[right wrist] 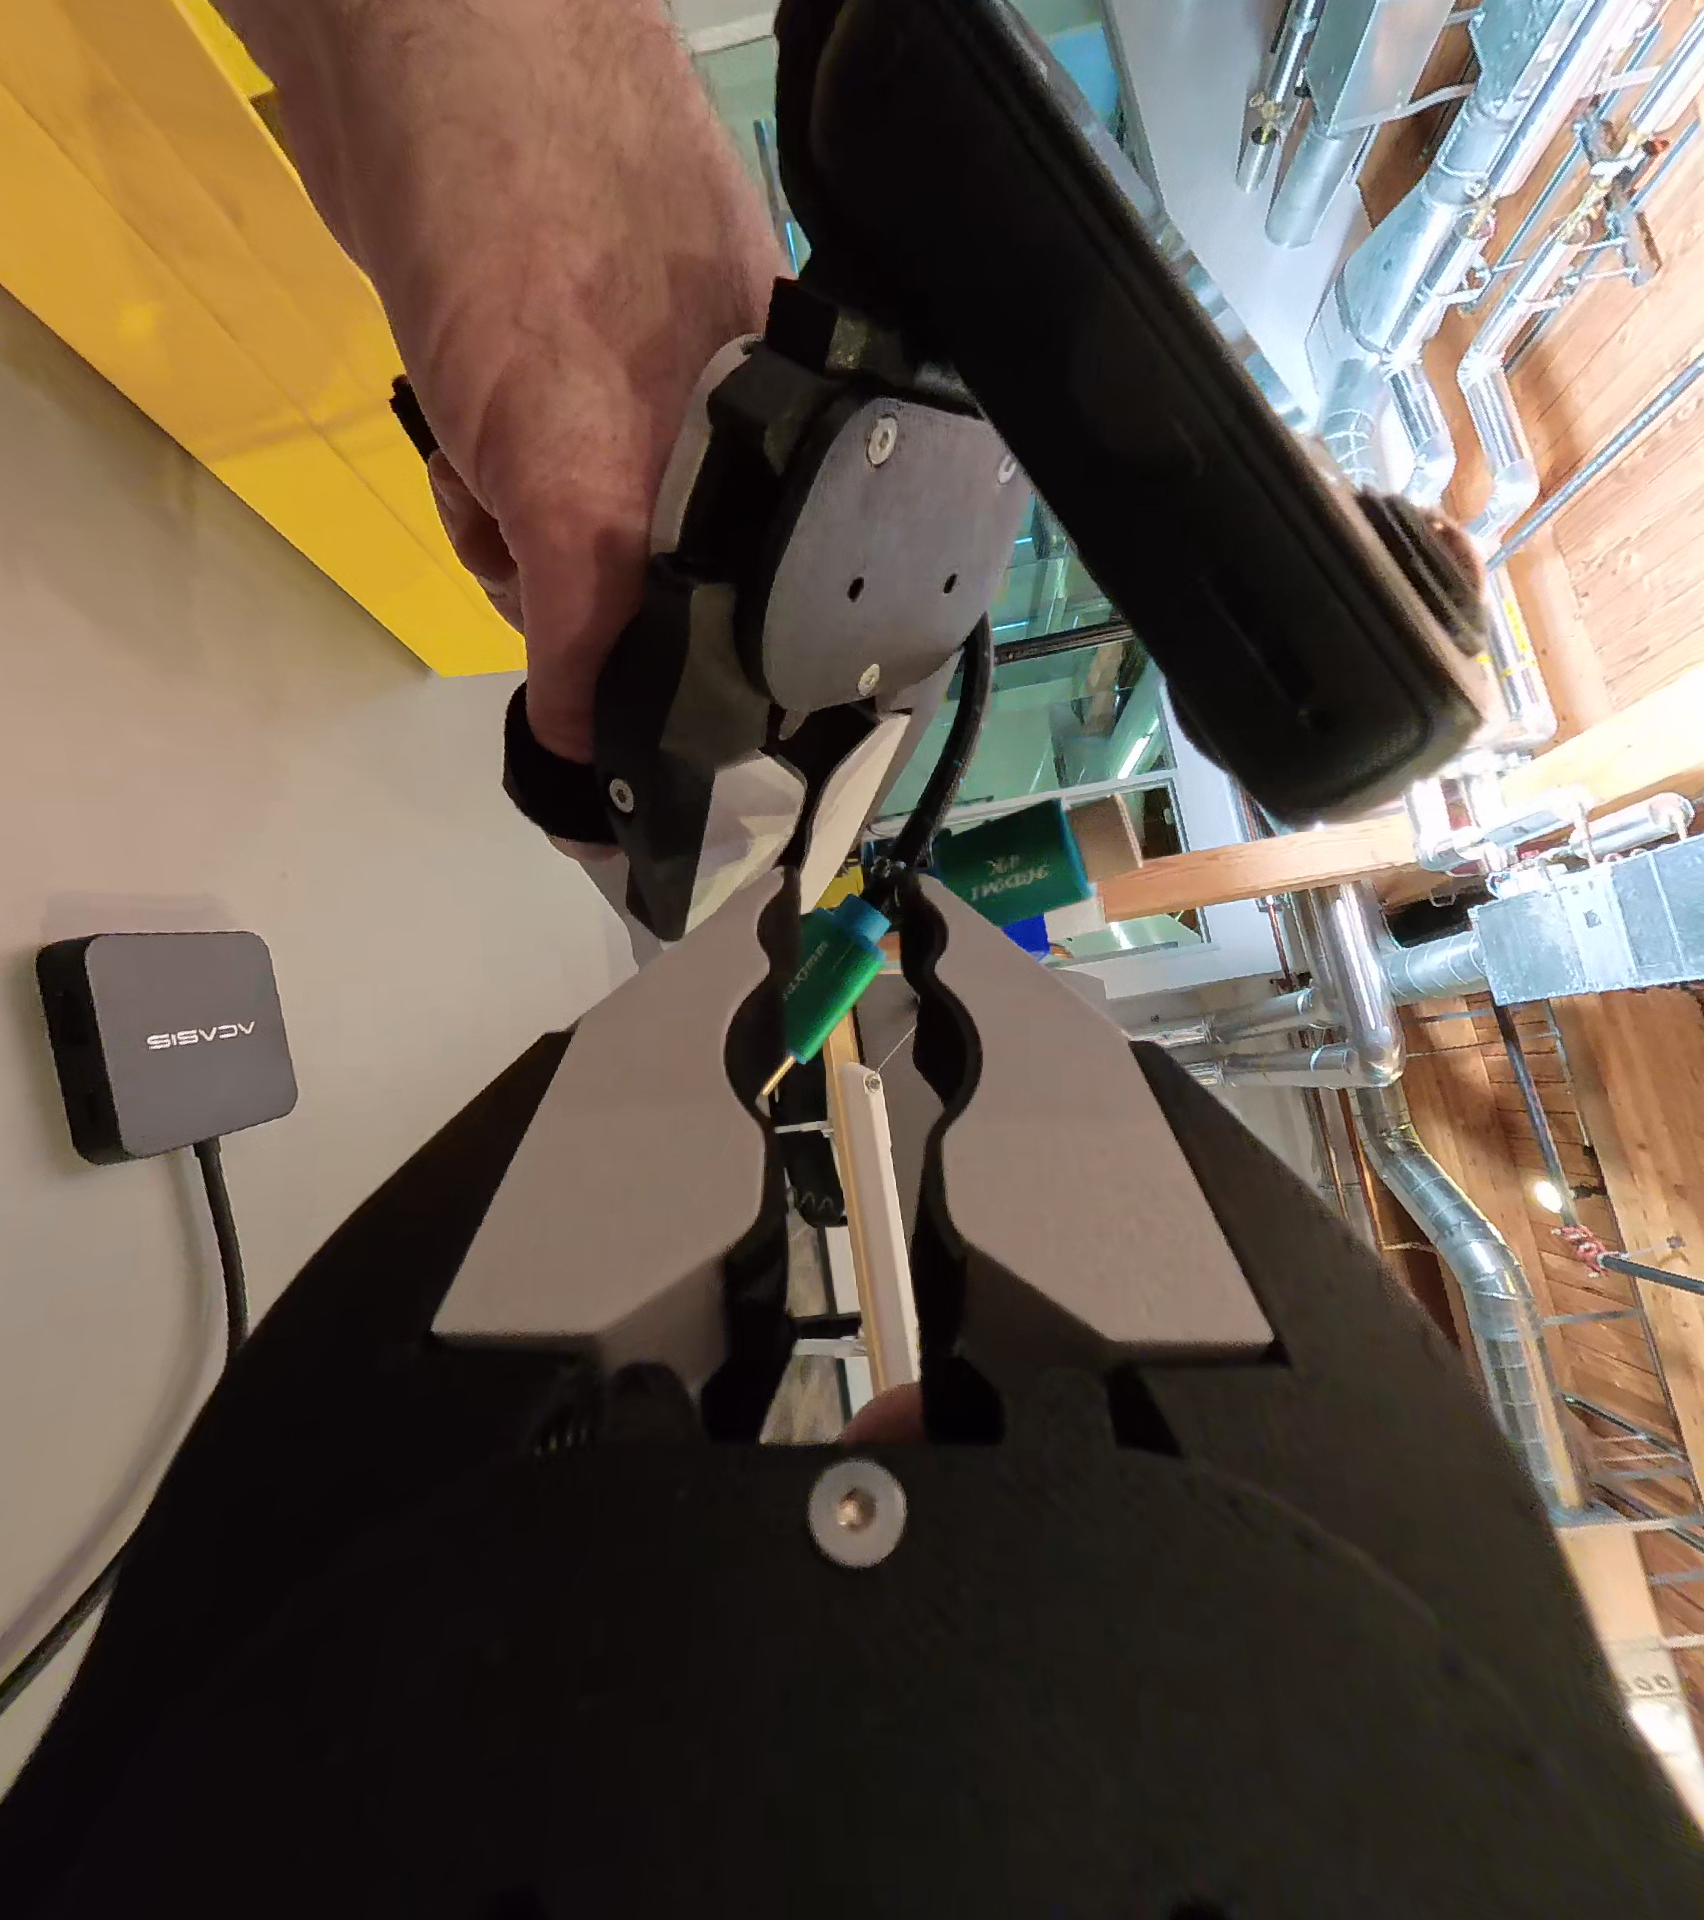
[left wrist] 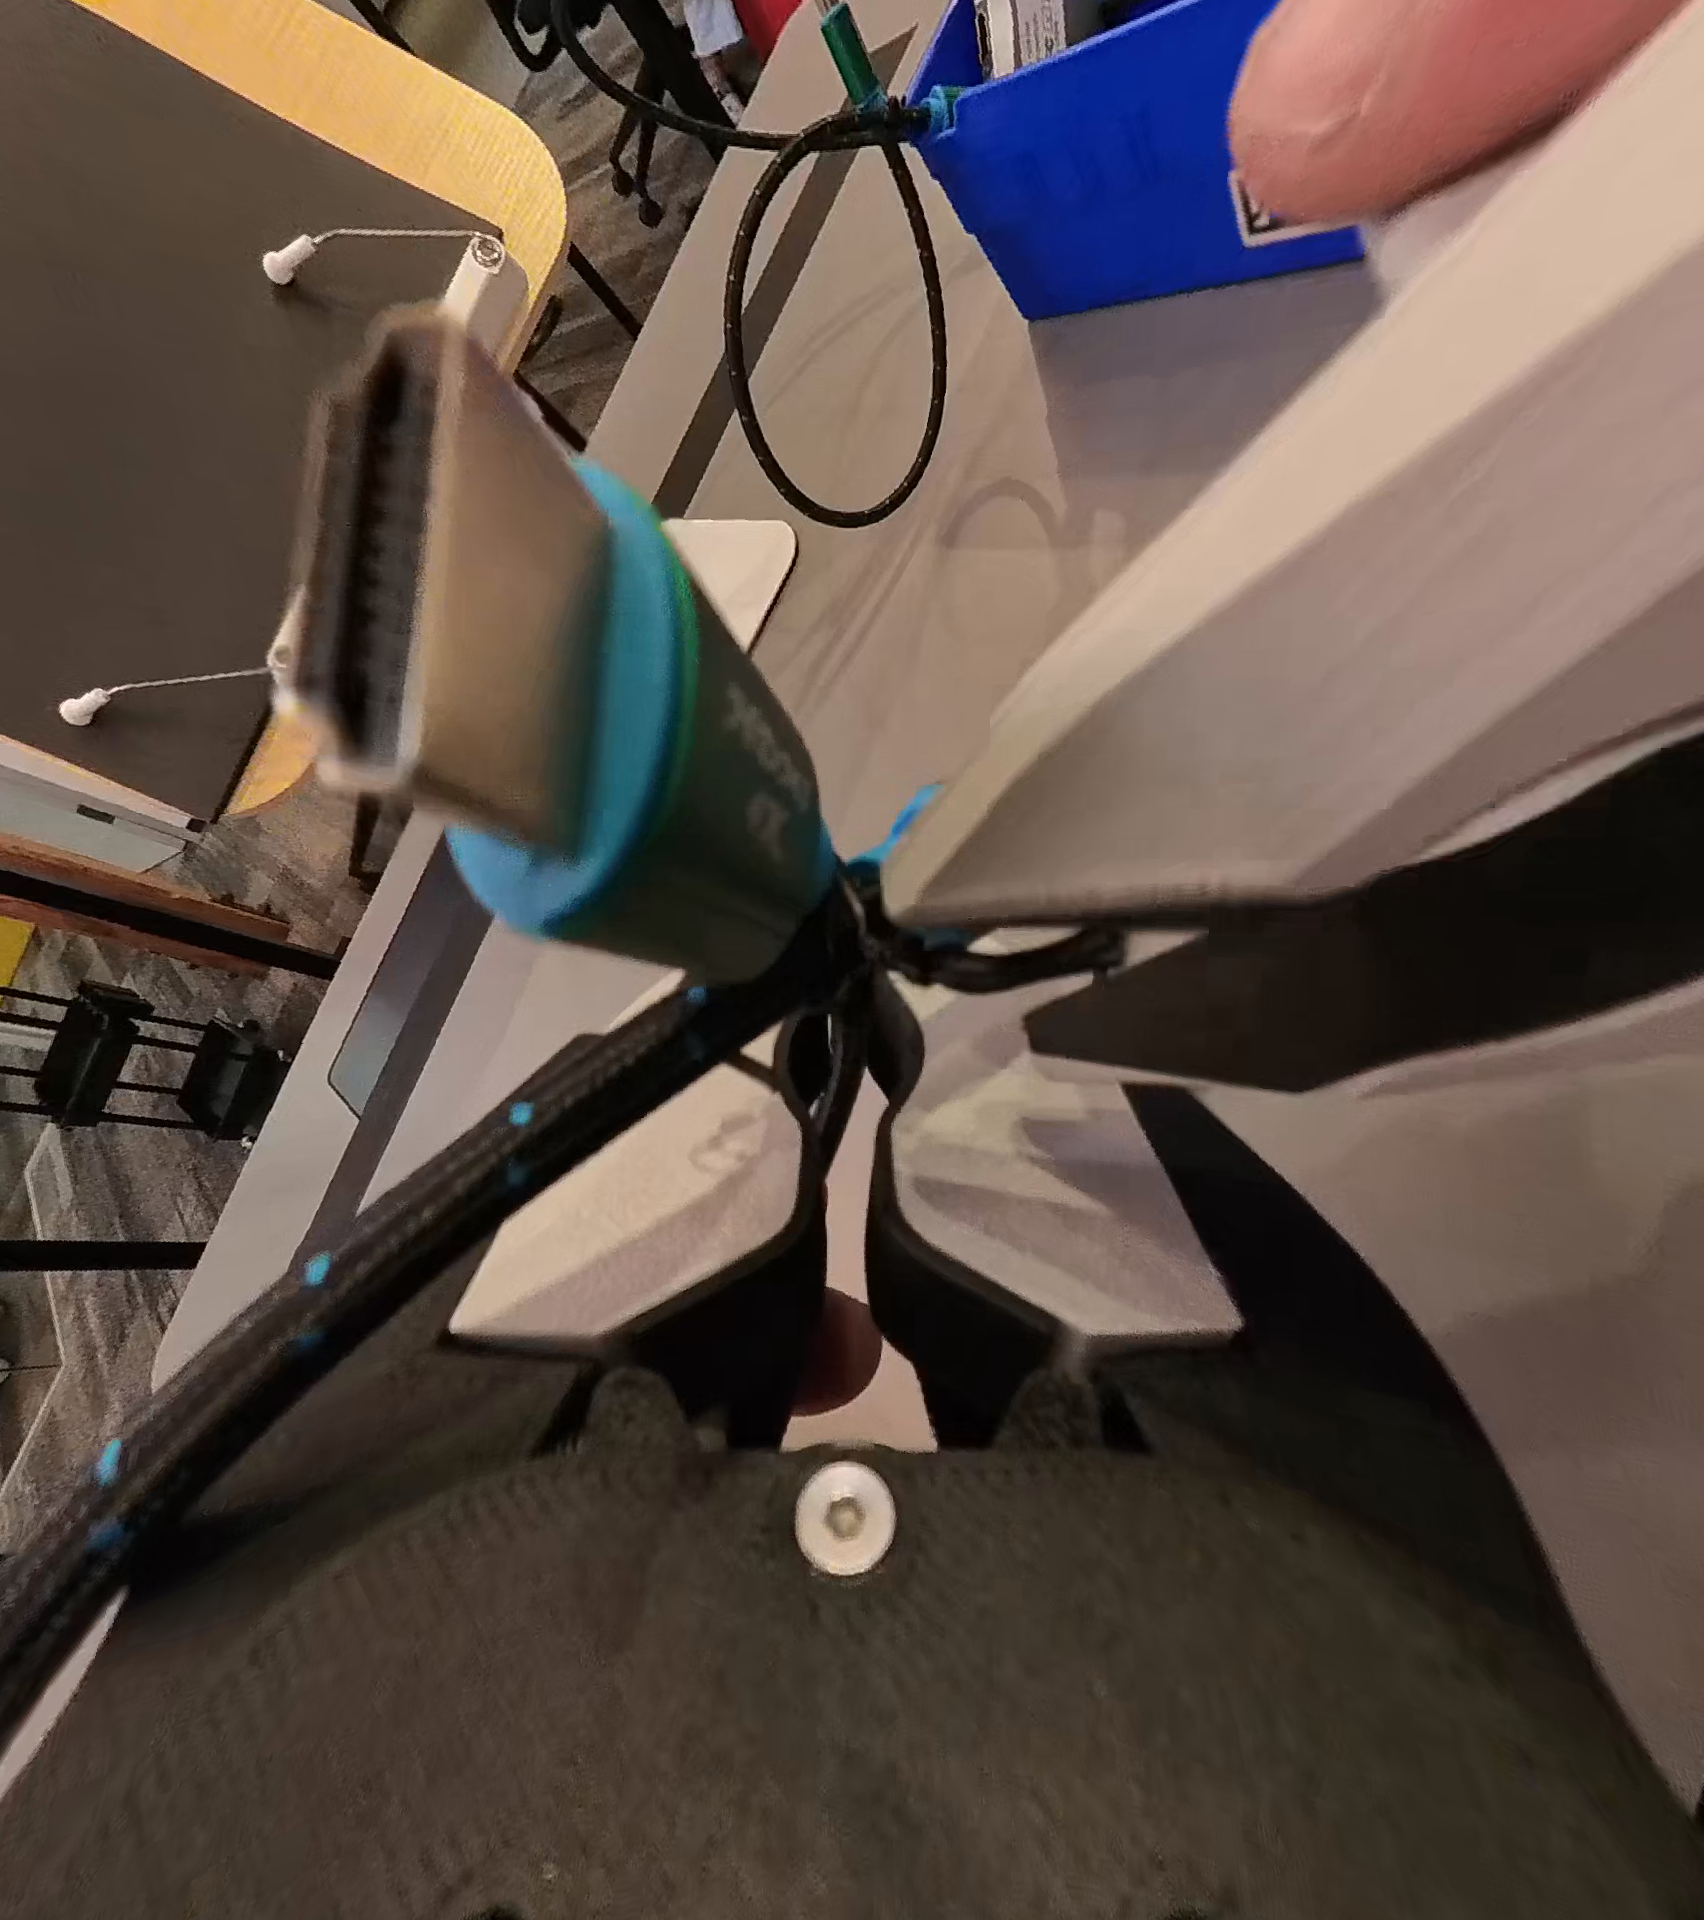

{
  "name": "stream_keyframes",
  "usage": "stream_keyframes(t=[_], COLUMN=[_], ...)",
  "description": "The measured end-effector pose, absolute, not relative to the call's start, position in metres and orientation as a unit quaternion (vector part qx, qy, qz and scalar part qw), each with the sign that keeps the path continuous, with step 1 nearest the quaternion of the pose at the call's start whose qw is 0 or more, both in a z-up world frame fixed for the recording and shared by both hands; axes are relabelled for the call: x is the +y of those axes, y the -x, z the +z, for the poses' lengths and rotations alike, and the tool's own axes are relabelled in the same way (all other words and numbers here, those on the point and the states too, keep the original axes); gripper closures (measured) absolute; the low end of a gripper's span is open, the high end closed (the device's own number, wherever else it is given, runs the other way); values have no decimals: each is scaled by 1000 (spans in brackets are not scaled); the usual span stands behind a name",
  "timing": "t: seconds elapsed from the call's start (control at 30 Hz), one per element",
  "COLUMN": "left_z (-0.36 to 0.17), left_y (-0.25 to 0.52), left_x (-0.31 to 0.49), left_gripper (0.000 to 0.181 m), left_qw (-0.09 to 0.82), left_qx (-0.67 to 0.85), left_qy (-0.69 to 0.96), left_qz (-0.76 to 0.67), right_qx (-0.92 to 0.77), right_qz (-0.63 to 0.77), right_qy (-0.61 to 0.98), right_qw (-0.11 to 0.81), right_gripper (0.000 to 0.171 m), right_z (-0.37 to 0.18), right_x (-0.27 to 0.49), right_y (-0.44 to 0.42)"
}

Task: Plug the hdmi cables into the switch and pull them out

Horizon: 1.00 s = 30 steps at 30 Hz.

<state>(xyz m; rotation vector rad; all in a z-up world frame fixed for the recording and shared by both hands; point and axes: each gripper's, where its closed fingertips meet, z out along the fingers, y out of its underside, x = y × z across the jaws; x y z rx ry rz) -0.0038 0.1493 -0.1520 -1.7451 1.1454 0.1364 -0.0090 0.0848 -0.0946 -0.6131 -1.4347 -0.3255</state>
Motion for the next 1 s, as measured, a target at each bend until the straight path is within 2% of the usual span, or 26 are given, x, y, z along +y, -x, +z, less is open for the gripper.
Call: stream_keyframes(t=[0.33,0.4,0.6,1.0], left_z=[-159,-159,-158,-148], left_y=[-6,-6,-4,-3], left_x=[142,142,144,147], left_gripper=[181,181,181,181], left_qw=[491,491,495,524], left_qx=[502,502,497,472], left_qy=[711,711,711,708], left_qz=[43,44,50,37], right_qx=[-660,-654,-645,-590], right_qz=[-138,-142,-133,42], right_qy=[270,275,289,396], right_qw=[688,691,695,703], right_gripper=[155,166,171,171], right_z=[-101,-98,-95,-85], right_x=[83,85,87,89], right_y=[11,10,8,11])
